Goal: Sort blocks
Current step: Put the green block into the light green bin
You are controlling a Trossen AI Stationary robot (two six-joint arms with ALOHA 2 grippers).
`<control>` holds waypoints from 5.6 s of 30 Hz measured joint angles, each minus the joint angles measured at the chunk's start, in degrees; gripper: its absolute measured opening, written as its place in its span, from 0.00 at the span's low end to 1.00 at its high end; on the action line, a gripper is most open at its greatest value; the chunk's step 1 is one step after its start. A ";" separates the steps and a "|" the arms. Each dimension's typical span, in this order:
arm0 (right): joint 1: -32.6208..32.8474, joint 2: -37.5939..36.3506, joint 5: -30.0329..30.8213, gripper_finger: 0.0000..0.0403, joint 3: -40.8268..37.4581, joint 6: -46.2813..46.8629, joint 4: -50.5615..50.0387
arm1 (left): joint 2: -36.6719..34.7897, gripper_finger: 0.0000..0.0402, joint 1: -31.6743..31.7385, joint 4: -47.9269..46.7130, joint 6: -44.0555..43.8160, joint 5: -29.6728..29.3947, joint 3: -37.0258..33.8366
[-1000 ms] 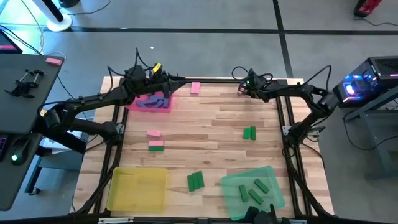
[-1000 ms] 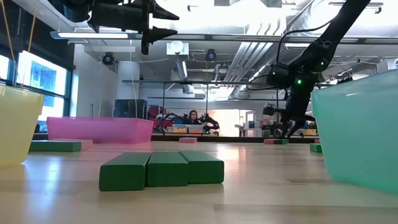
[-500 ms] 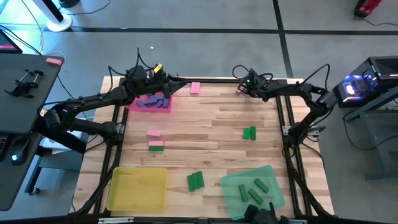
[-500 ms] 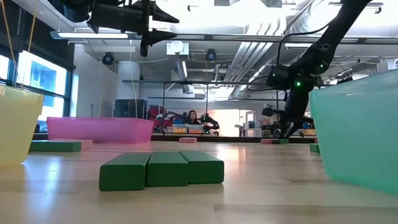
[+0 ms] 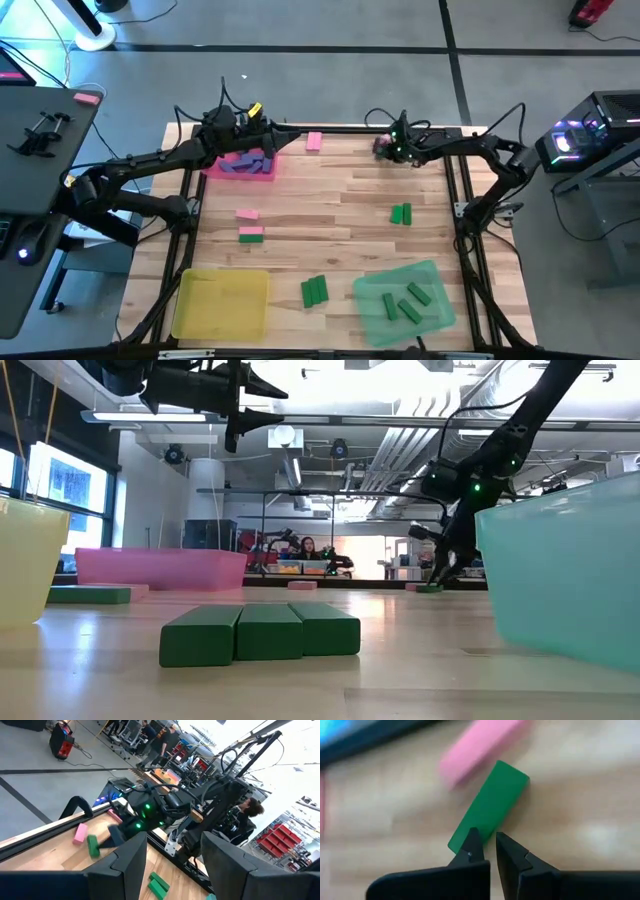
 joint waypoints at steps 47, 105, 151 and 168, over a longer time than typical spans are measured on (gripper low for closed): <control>41.01 -30.42 10.58 0.00 -1.23 8.61 -10.11 | 17.08 0.42 -32.16 -24.93 11.23 -23.93 8.76; 55.08 -52.83 8.38 0.00 3.37 1.39 -14.54 | 52.73 0.11 -30.22 -35.01 28.20 -8.69 50.33; 76.39 -54.06 28.08 0.00 3.26 -9.50 -6.34 | 44.12 0.52 -34.11 -52.82 24.36 9.80 48.48; 74.23 -53.88 28.95 0.00 3.23 -12.96 -7.39 | 6.01 0.49 -44.42 -50.23 19.76 -21.27 -4.52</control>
